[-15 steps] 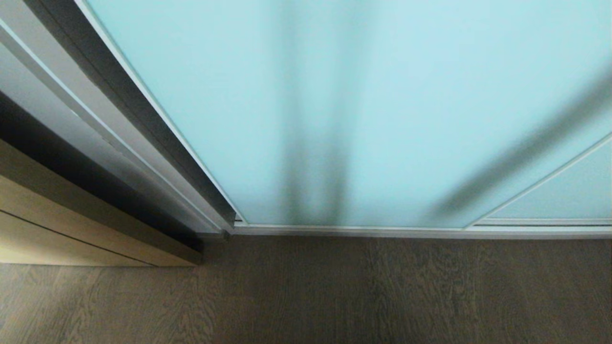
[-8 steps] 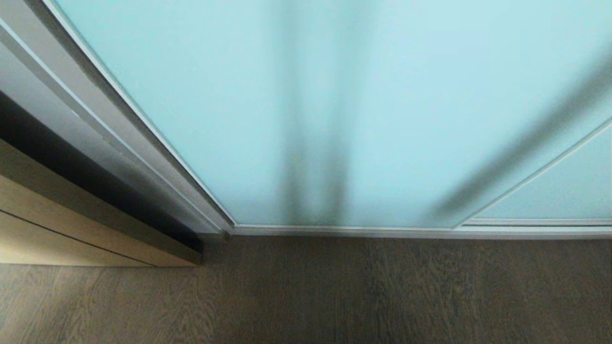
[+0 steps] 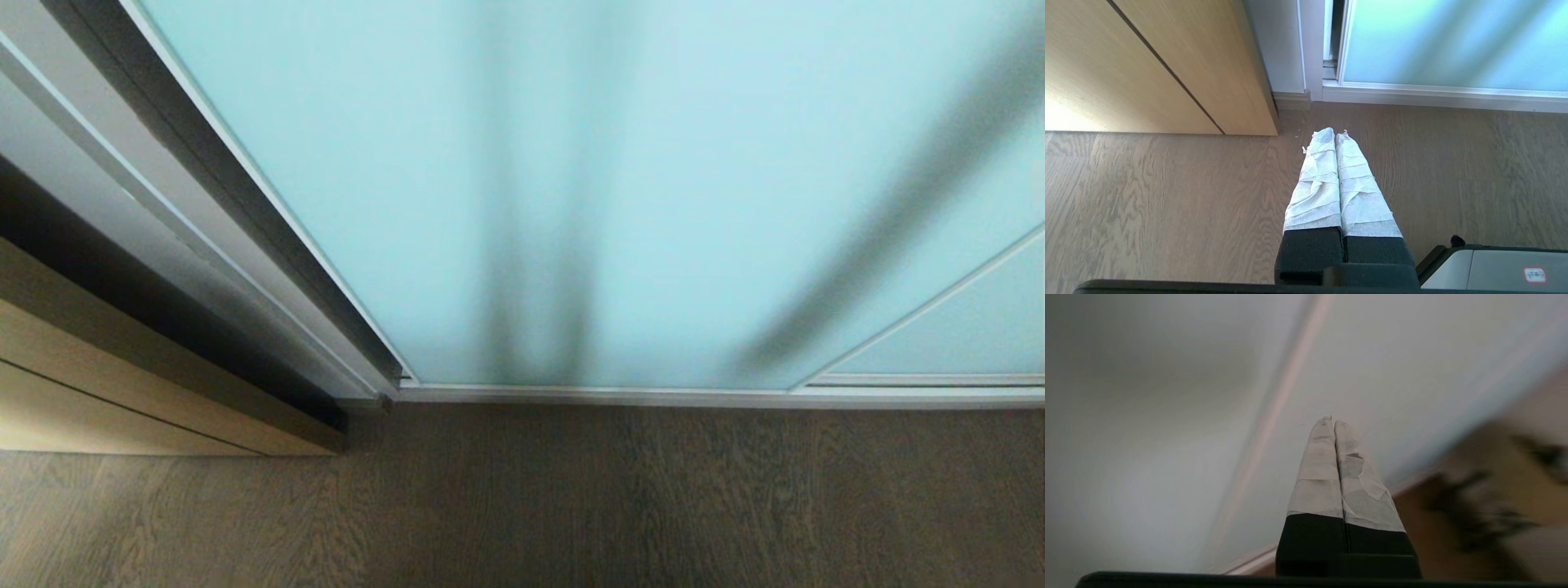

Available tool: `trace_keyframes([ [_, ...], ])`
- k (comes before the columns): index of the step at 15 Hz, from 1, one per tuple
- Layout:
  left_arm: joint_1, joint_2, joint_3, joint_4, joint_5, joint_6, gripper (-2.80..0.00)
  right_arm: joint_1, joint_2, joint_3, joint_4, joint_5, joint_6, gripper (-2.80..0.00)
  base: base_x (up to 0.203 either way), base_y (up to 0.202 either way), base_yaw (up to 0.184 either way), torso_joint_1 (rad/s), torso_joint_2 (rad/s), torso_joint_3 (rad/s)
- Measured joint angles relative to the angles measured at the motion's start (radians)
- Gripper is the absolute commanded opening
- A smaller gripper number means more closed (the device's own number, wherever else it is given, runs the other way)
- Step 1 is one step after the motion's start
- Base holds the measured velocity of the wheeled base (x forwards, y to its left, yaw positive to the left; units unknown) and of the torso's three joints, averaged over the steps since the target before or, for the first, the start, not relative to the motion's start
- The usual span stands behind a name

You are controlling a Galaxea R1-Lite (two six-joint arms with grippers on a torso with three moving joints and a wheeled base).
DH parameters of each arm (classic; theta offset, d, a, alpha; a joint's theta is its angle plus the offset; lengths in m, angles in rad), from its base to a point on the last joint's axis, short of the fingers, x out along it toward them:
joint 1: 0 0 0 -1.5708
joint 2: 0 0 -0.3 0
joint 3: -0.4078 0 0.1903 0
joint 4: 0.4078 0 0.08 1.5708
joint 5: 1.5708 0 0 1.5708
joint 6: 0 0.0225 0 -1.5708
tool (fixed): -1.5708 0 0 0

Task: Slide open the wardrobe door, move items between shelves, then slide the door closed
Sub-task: Close the door

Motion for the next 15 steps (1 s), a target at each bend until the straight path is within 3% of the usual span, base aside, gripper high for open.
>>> trace_keyframes([
  [3, 0.0, 0.0, 0.0, 0.0, 0.0, 0.0, -2.8, -0.167, 0.069, 0.097, -0.202, -0.001, -0.083, -2.8, 0.0, 0.0, 0.0, 0.0, 0.0, 0.0],
  [6, 0.0, 0.0, 0.0, 0.0, 0.0, 0.0, -2.8, -0.227, 0.149, 0.15, -0.419, -0.001, -0.12, -2.8, 0.0, 0.0, 0.0, 0.0, 0.0, 0.0],
  [15, 0.0, 0.0, 0.0, 0.0, 0.0, 0.0, -2.8, -0.304, 0.271, 0.098, -0.463, 0.006, -0.087, -2.8, 0.0, 0.0, 0.0, 0.0, 0.0, 0.0],
])
